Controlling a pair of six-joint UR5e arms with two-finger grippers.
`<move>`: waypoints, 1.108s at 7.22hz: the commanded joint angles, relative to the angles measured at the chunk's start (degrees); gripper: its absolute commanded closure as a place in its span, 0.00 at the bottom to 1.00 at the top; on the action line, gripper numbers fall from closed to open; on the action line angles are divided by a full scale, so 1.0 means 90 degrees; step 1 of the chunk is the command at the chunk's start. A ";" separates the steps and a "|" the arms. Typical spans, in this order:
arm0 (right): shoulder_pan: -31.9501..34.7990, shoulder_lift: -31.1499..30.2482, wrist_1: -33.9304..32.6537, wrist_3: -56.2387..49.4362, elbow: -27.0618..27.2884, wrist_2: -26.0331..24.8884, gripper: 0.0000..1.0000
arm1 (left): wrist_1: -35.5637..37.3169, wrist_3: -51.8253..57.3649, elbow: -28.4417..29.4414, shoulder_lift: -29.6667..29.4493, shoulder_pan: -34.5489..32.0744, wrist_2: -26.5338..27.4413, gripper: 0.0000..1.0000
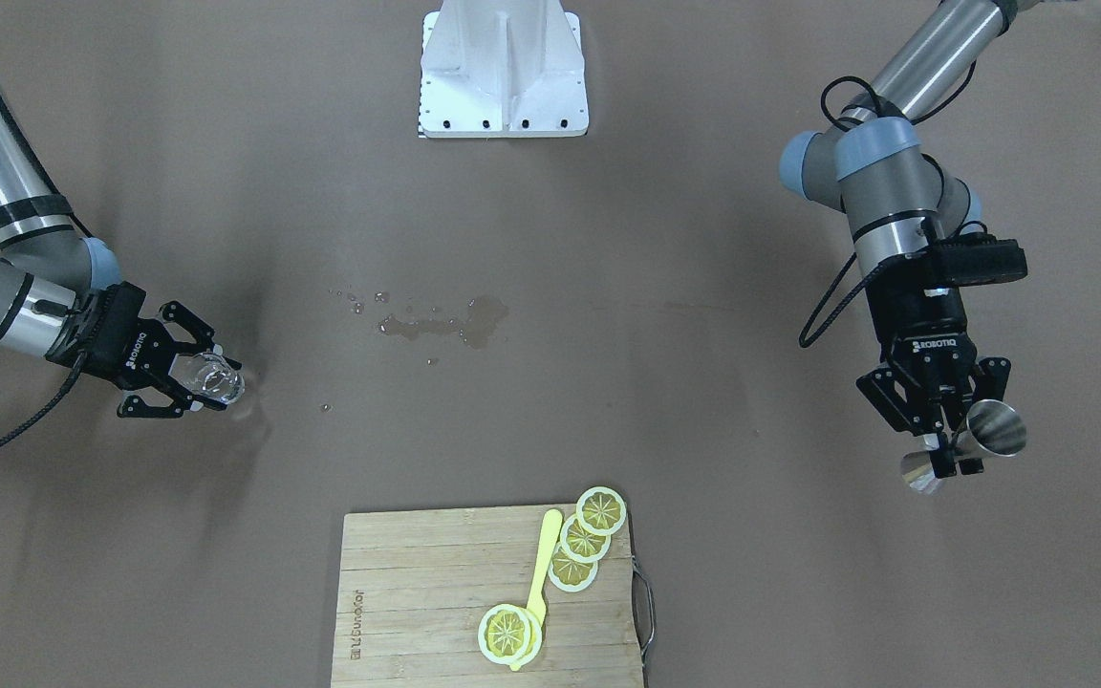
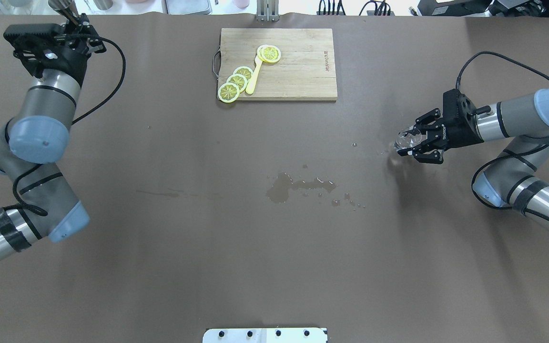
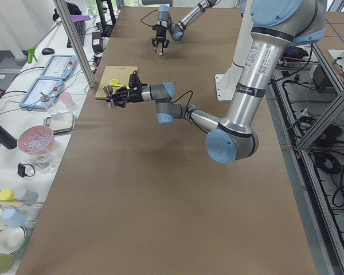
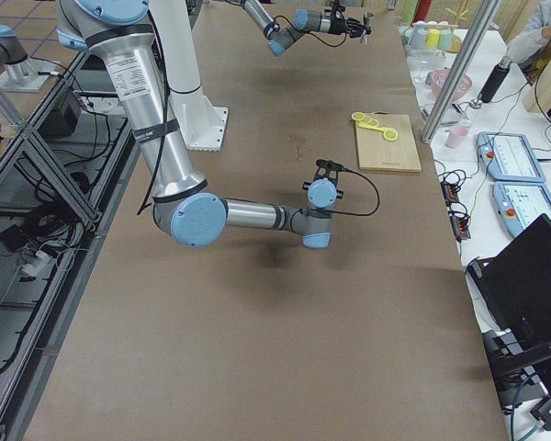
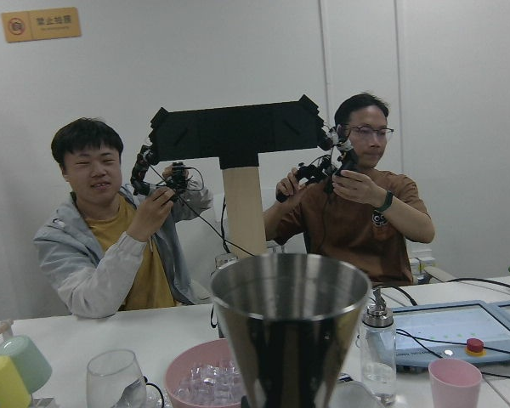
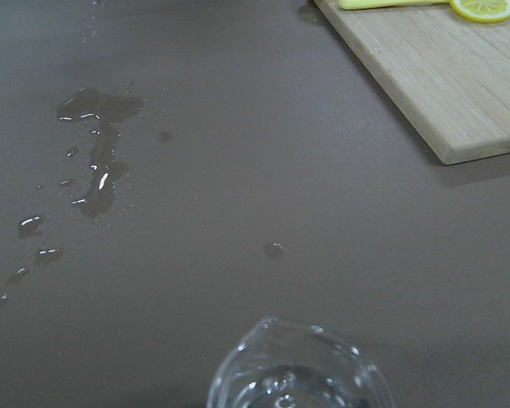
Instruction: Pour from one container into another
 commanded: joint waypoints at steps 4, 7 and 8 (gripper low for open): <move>-0.0125 -0.0013 0.0118 -0.0123 -0.0141 -0.0057 1.00 | 0.4516 -0.3759 -0.0449 -0.0004 0.0617 0.1750 1.00; -0.0174 0.0016 0.0059 -0.0980 -0.0180 -0.0310 0.68 | 0.6652 -0.6168 -0.0468 -0.0033 0.1271 0.2319 1.00; -0.0194 0.0035 0.0040 -0.0982 -0.0180 -0.0369 0.48 | 0.6653 -0.6188 -0.0468 -0.0091 0.1485 0.2339 1.00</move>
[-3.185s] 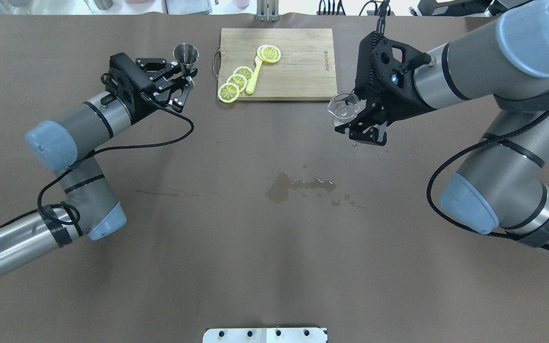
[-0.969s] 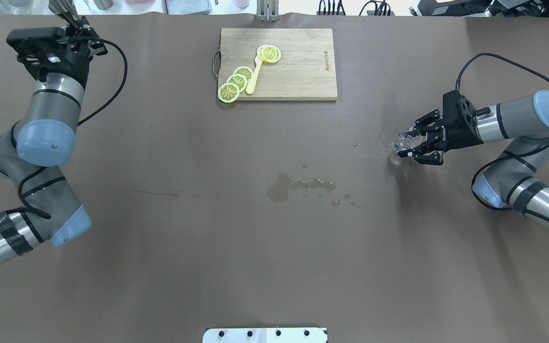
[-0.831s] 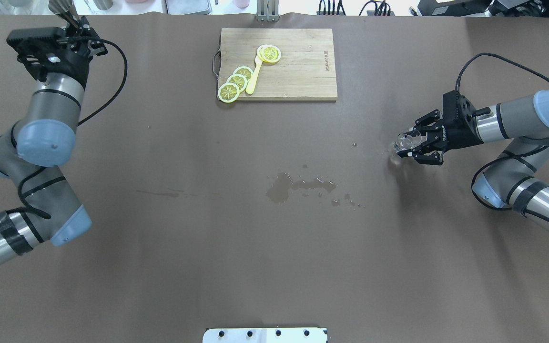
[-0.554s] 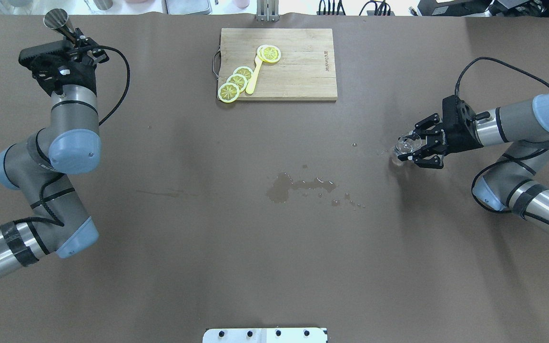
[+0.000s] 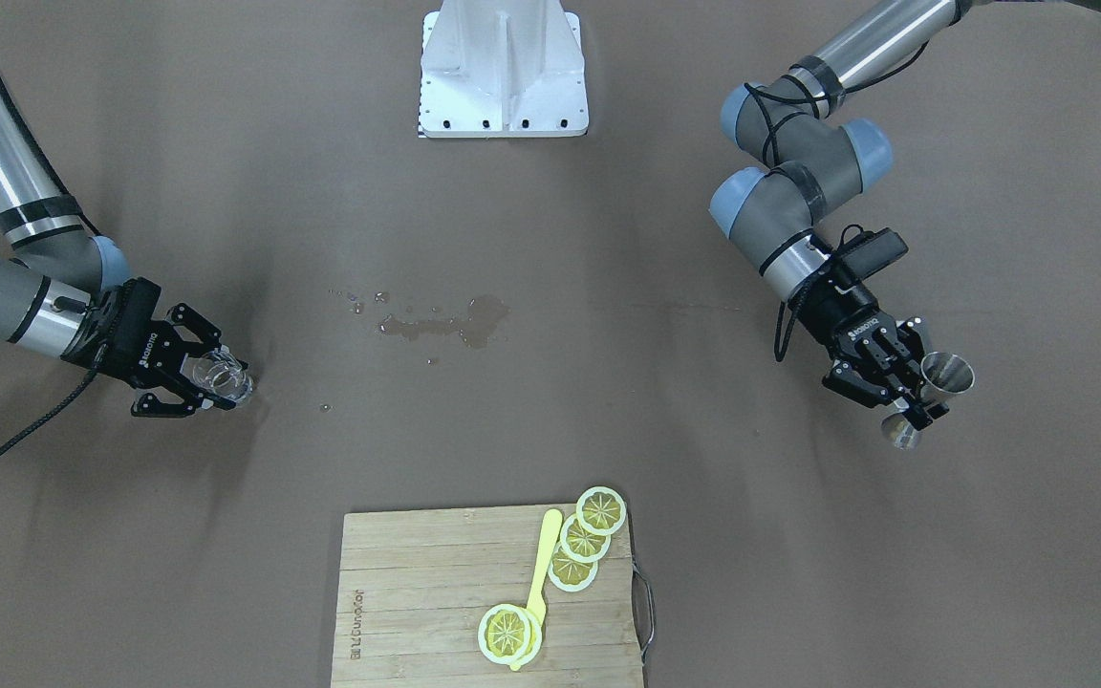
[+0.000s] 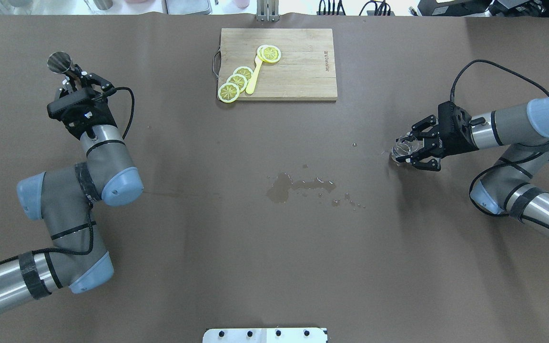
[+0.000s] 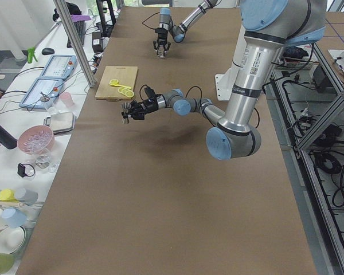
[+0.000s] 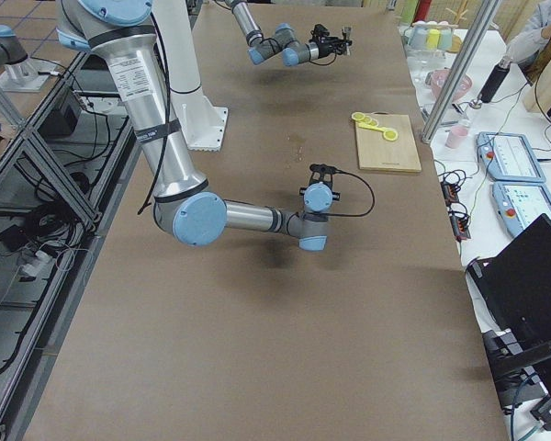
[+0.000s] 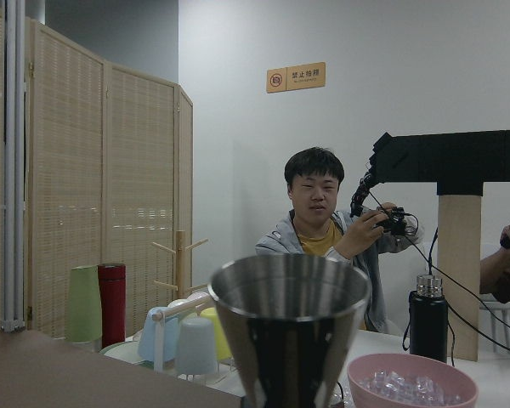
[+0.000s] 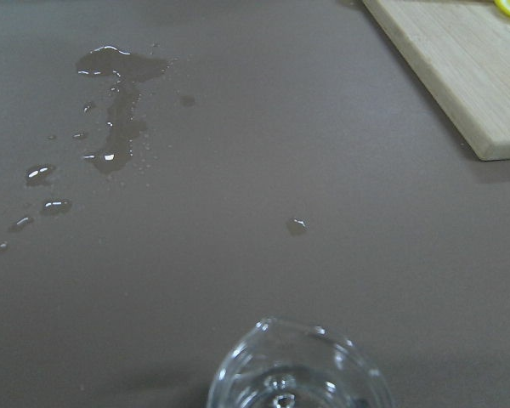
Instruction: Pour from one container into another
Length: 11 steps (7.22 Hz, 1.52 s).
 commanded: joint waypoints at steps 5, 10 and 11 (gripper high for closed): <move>0.0068 0.0040 -0.0028 -0.0055 -0.0005 -0.0121 0.00 | 0.0159 -0.0166 0.0014 -0.0363 0.0832 0.0614 1.00; 0.0273 0.0118 -0.0008 0.0490 0.0092 0.0141 0.00 | 0.0179 -0.0050 0.0034 -0.0364 0.1145 0.0849 1.00; 0.0273 0.0147 -0.0008 0.0647 0.0112 0.0152 0.00 | 0.0169 0.0000 0.0053 -0.0373 0.1155 0.0859 1.00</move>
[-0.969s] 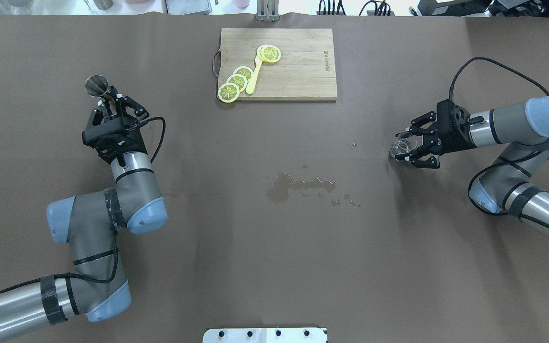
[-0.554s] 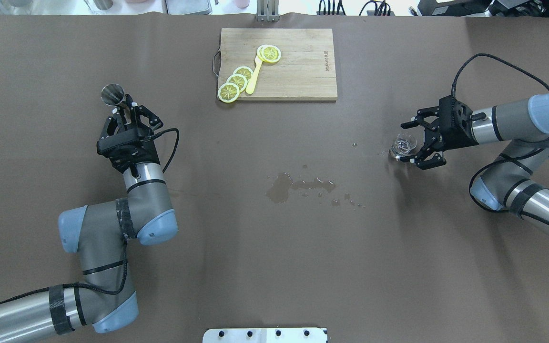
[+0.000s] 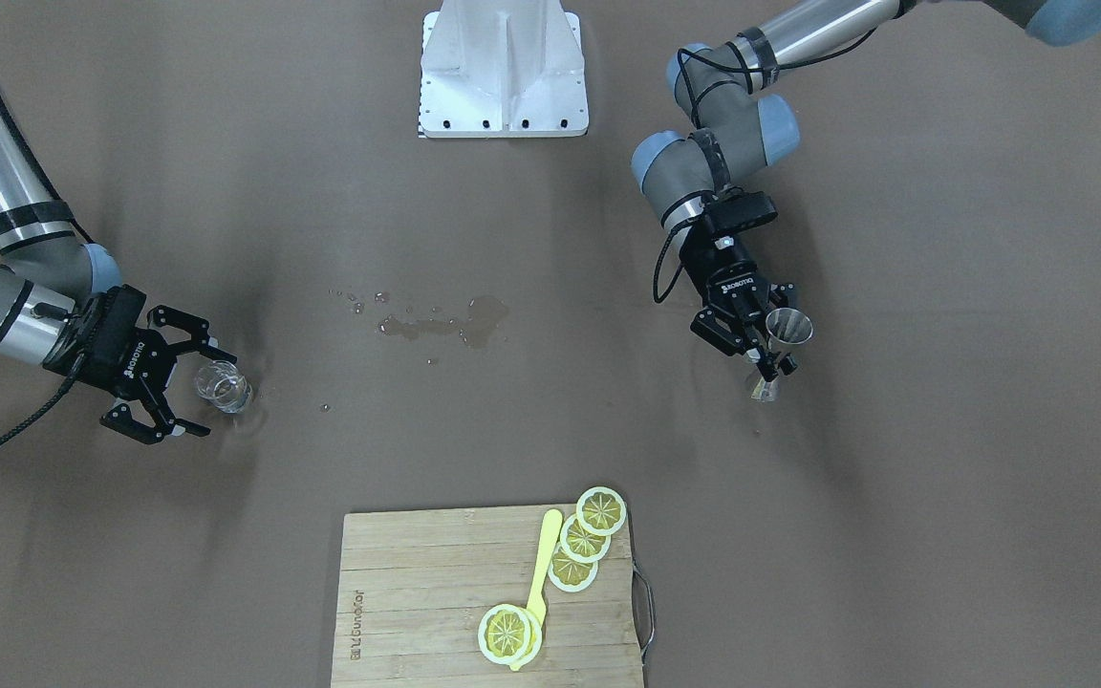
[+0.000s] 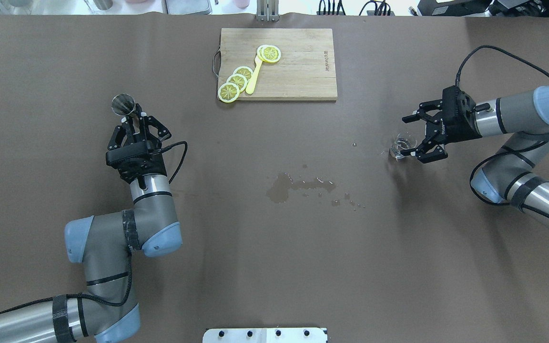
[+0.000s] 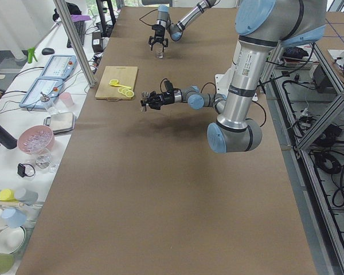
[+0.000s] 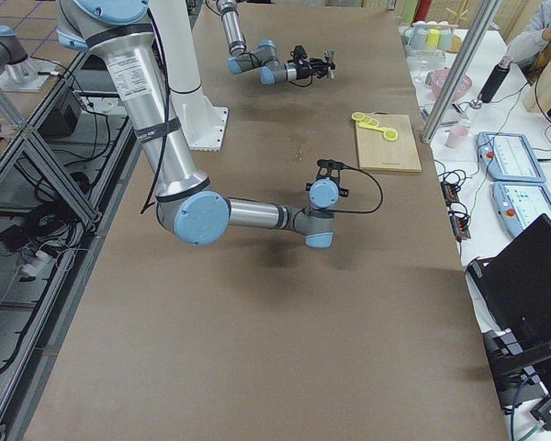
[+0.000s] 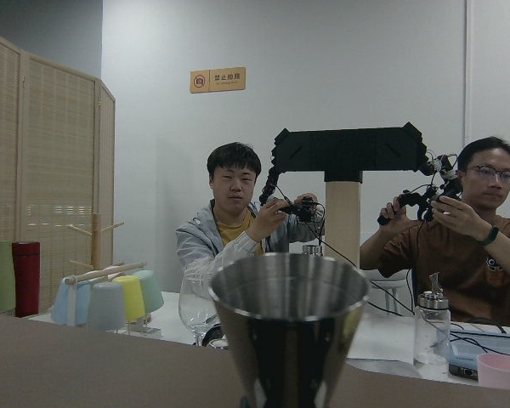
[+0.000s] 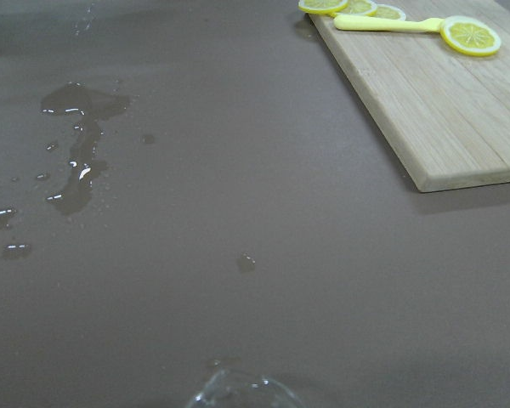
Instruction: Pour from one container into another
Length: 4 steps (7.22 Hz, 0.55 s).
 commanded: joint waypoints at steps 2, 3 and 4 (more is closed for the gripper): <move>0.0080 0.0044 0.0004 0.0641 0.0069 0.0239 0.00 | 0.0023 0.0053 -0.0021 -0.0068 0.0039 0.0112 1.00; 0.0225 0.0092 0.0004 0.0856 0.0098 0.0395 0.01 | 0.0023 -0.0054 -0.0001 -0.0078 0.0029 0.0209 1.00; 0.0391 0.0179 -0.0035 0.0955 0.0098 0.0590 0.01 | 0.0071 -0.0413 0.0018 -0.0078 0.0039 0.0307 1.00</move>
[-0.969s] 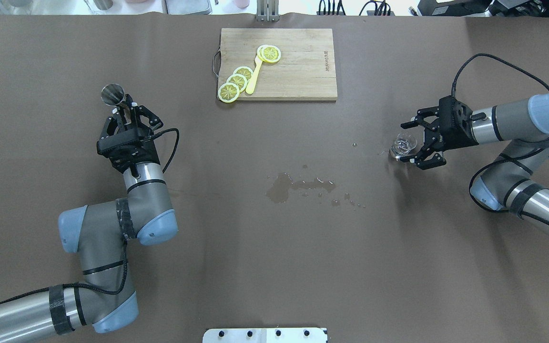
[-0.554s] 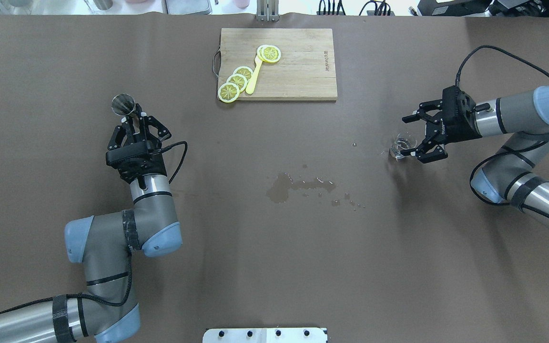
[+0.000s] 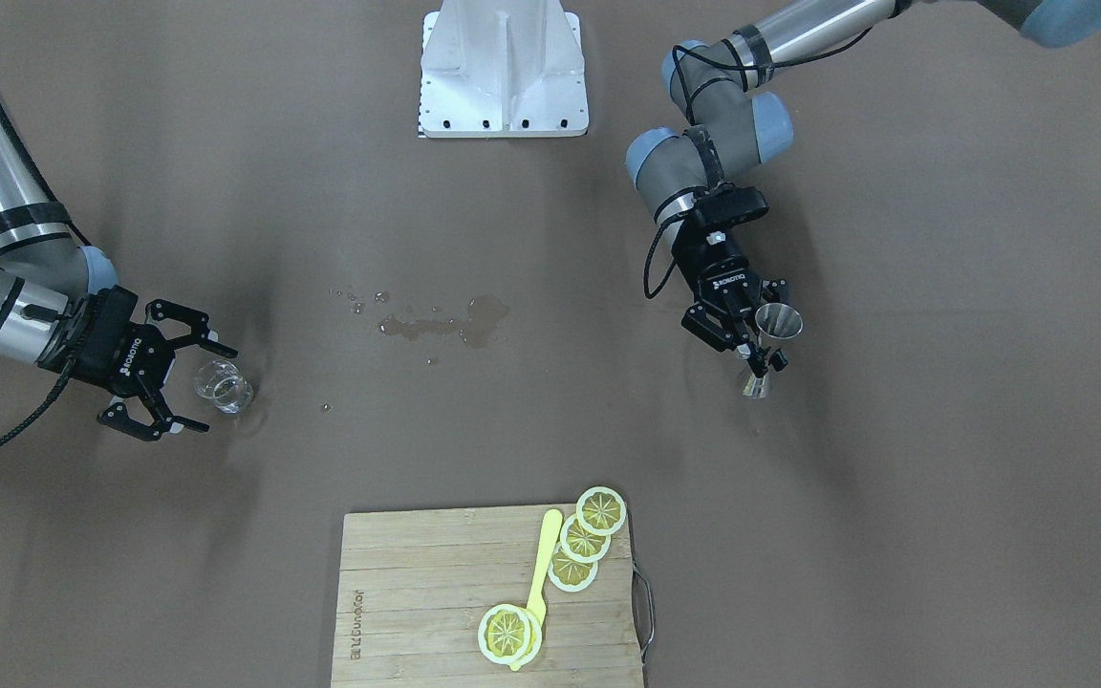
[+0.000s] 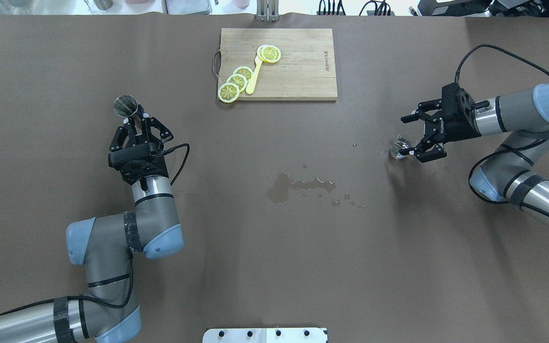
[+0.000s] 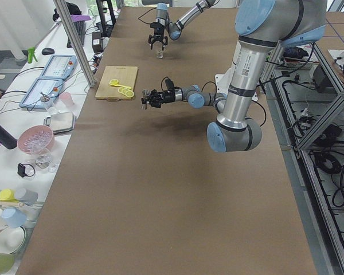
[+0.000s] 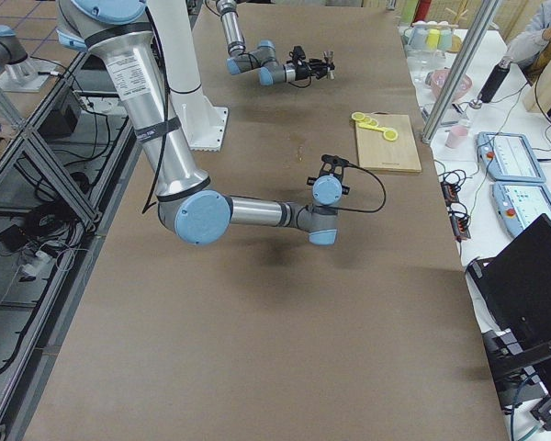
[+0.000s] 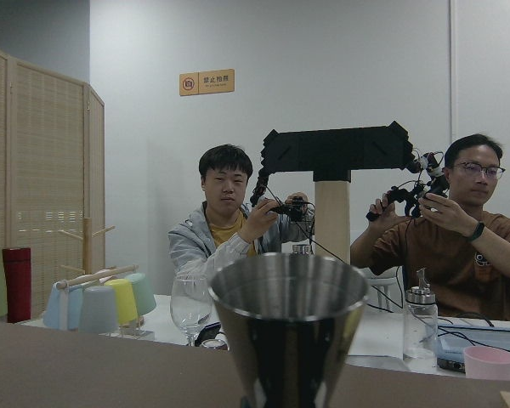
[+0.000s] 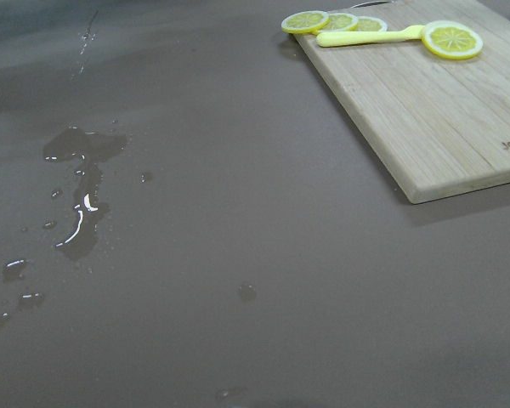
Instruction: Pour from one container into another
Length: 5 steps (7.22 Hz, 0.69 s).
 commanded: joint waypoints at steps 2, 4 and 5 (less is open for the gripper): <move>0.0526 0.0271 -0.0196 0.0491 0.0033 0.0503 0.02 | 0.0614 -0.0778 0.0020 -0.0010 0.0084 0.0344 1.00; 0.0975 0.0524 -0.1382 0.0462 0.0043 0.1398 0.02 | 0.0675 -0.0781 0.0039 -0.0087 0.0269 0.0356 1.00; 0.1064 0.0526 -0.1785 0.0404 0.0043 0.1461 0.01 | 0.0685 -0.0771 0.0049 -0.0097 0.0328 0.0365 1.00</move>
